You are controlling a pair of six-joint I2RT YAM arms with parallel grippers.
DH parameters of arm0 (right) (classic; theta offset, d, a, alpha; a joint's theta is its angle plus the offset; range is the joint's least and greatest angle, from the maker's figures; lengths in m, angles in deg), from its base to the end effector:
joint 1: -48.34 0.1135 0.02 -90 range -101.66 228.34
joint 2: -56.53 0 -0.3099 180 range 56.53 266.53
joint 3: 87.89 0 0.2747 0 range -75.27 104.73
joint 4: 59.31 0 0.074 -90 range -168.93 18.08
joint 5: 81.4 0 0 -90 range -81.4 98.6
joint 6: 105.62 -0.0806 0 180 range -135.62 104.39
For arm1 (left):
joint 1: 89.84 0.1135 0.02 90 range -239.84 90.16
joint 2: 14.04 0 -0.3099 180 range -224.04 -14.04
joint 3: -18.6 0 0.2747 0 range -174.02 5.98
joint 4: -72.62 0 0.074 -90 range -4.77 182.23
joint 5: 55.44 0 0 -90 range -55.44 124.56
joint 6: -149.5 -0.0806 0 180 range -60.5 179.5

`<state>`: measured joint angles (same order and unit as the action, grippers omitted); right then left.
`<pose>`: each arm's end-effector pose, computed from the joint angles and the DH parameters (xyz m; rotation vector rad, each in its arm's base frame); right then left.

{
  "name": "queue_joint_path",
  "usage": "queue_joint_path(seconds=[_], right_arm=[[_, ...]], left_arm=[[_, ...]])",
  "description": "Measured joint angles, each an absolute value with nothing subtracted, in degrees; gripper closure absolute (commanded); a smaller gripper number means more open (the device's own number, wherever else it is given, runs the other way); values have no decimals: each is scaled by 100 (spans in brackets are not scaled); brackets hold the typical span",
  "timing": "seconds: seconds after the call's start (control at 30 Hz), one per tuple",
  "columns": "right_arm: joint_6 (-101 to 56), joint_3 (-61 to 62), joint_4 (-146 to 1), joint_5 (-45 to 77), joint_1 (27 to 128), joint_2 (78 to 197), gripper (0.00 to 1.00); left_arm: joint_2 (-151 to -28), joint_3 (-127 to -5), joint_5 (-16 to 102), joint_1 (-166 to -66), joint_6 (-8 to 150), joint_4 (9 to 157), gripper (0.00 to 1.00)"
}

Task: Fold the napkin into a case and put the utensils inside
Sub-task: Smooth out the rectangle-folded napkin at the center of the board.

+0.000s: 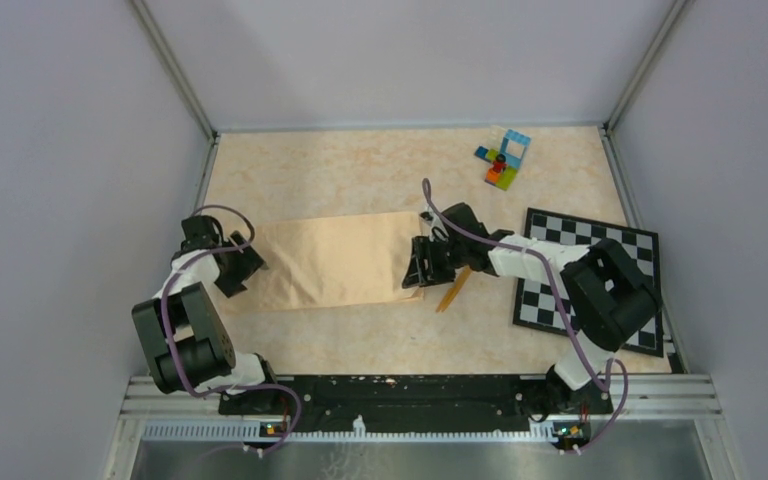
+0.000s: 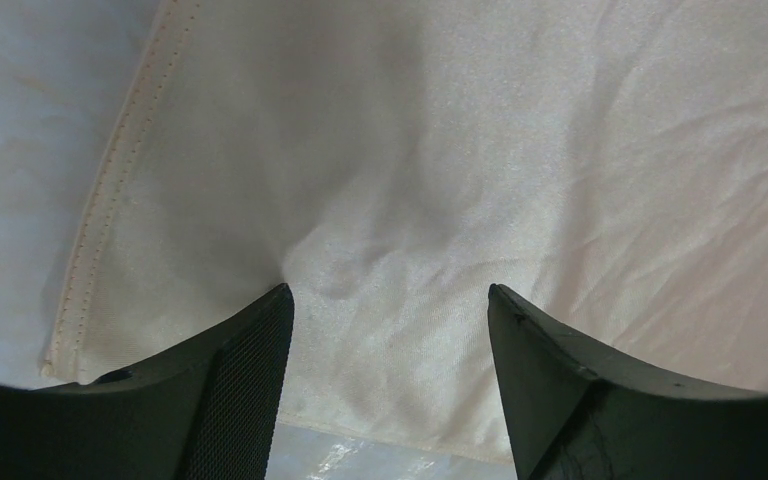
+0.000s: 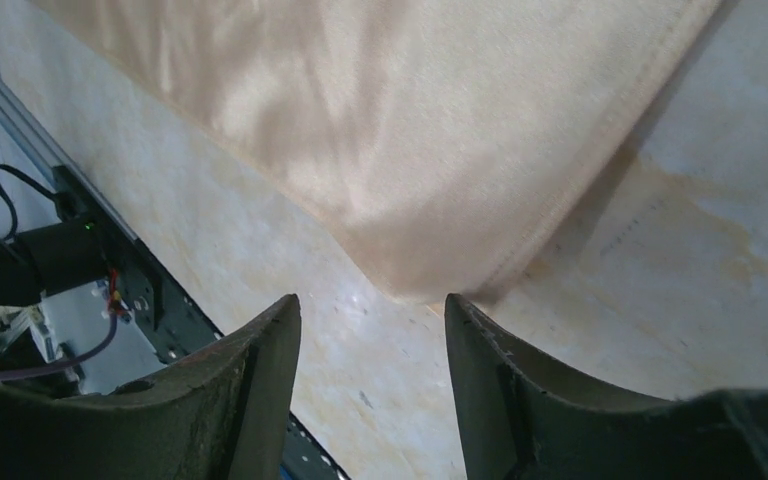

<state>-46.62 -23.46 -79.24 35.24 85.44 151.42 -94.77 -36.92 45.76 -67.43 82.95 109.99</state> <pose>0.2783 0.2558 0.1705 -0.3635 2.6120 1.0453 0.2732 0.0957 0.1665 -0.9752 2.4682 -0.2660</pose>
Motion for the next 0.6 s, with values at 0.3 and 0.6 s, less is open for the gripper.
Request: queue_joint_path(seconds=[0.3, 0.6], right_arm=[[-4559, -2805, -7924, 3515, 7980, 15079, 46], [-4826, -2803, -7202, 4129, 7985, 15302, 49]], left_arm=[[-9477, -3591, 4379, -6743, 8271, 10916, 24], [-9477, -3591, 4307, -6743, 8249, 10907, 24]])
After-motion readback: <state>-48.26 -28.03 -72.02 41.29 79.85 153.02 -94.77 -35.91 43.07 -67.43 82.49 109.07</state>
